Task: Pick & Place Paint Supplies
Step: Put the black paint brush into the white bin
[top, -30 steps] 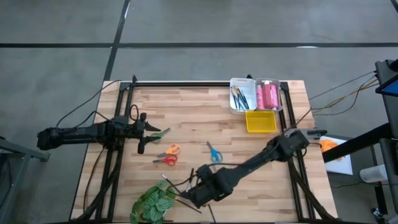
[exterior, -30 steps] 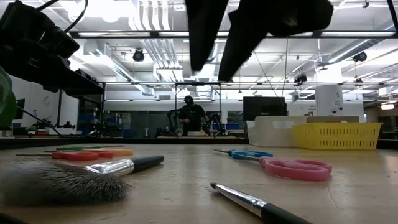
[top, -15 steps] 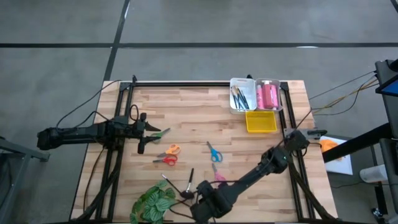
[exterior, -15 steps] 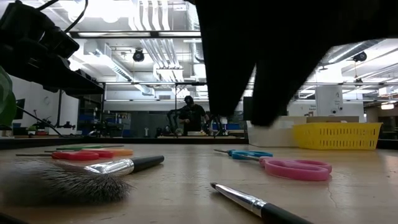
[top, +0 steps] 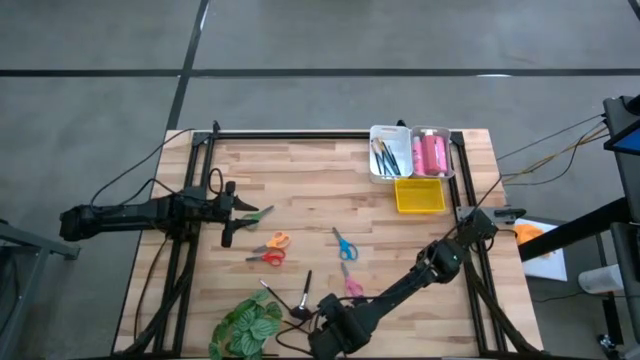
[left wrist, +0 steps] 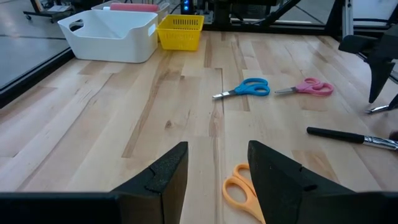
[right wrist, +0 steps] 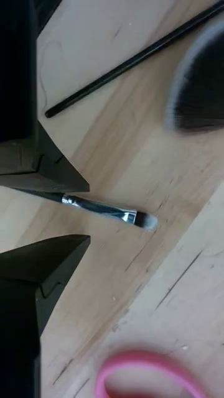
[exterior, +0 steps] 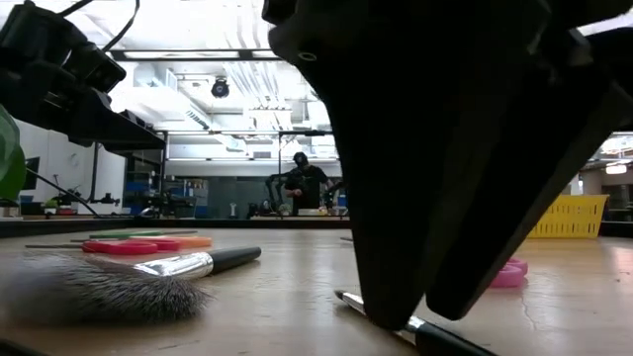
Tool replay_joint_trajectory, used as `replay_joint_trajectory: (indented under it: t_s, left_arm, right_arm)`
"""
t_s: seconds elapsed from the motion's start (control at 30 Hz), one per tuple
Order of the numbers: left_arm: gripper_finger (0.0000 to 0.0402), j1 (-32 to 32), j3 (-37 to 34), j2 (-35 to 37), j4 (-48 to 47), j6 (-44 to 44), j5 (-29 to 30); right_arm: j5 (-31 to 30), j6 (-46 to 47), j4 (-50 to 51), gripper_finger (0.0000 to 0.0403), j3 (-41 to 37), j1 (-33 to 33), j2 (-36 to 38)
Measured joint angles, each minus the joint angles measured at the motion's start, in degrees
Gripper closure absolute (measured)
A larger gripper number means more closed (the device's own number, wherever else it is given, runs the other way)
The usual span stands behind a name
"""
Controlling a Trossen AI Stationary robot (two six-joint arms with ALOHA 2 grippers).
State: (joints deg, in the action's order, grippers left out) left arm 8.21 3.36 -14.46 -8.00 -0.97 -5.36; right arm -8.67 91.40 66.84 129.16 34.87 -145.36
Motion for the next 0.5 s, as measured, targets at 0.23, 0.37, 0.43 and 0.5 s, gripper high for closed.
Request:
replay_joint_trajectory:
  t_s: [0.23, 0.37, 0.43, 0.5]
  left_arm:
    - [0.0232, 0.0, -0.01, -0.02, -0.01, -0.02, 0.0]
    - [0.0232, 0.0, -0.01, -0.02, -0.01, 0.0, -0.01]
    - [0.0232, 0.0, -0.01, -0.02, -0.01, -0.02, 0.0]
    - [0.0232, 0.0, -0.01, -0.02, -0.01, -0.02, 0.01]
  right_arm:
    - [1.49, -0.05, -0.59, 0.0285, -2.02, -0.07, 0.35]
    - [2.49, 0.02, -0.26, 0.0285, -2.46, -0.09, 0.39]
    - [2.69, 0.11, 0.79, 0.0286, -2.41, -0.09, 0.39]
    - [2.79, 0.15, 2.16, 0.029, -2.16, -0.07, 0.39]
